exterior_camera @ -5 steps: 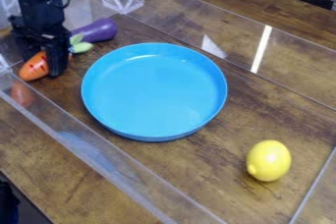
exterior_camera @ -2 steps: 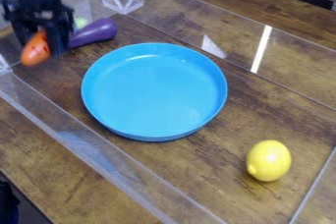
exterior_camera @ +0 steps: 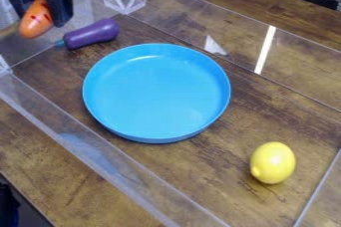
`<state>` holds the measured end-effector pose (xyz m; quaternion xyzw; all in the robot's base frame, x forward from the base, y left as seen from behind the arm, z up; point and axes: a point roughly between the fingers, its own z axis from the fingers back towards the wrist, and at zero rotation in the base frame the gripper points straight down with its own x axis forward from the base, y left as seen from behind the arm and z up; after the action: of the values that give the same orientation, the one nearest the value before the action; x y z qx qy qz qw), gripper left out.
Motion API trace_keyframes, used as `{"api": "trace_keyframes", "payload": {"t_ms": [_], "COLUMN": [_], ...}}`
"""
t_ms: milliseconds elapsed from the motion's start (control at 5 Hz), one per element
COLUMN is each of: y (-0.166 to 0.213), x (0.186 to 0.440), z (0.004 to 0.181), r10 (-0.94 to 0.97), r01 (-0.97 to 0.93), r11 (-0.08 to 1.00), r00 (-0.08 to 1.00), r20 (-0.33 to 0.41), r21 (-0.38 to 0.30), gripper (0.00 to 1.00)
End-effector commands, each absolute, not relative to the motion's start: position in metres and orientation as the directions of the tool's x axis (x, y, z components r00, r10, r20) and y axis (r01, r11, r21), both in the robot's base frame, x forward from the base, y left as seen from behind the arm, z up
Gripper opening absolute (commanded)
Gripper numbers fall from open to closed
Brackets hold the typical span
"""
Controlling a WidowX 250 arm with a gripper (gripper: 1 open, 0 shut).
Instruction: Move the carrot to the right side
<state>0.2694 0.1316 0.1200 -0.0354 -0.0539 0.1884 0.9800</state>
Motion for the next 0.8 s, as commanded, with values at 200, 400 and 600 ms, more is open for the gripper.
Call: {"api": "trace_keyframes", "payload": {"t_ms": [200, 400, 600], "y": [0.105, 0.086, 0.072], "x": [0.275, 0.276, 0.276], "z": [0.131, 0.124, 0.122], "r10": [0.342, 0.331, 0.243], "r01": [-0.329, -0.315, -0.224], "r11": [0.939, 0.942, 0.967], "r00": [0.925, 0.929, 0.956], "r20": [0.163, 0.164, 0.167], "r21": [-0.101, -0.116, -0.123], "gripper": [0.0, 0.0, 0.0]}}
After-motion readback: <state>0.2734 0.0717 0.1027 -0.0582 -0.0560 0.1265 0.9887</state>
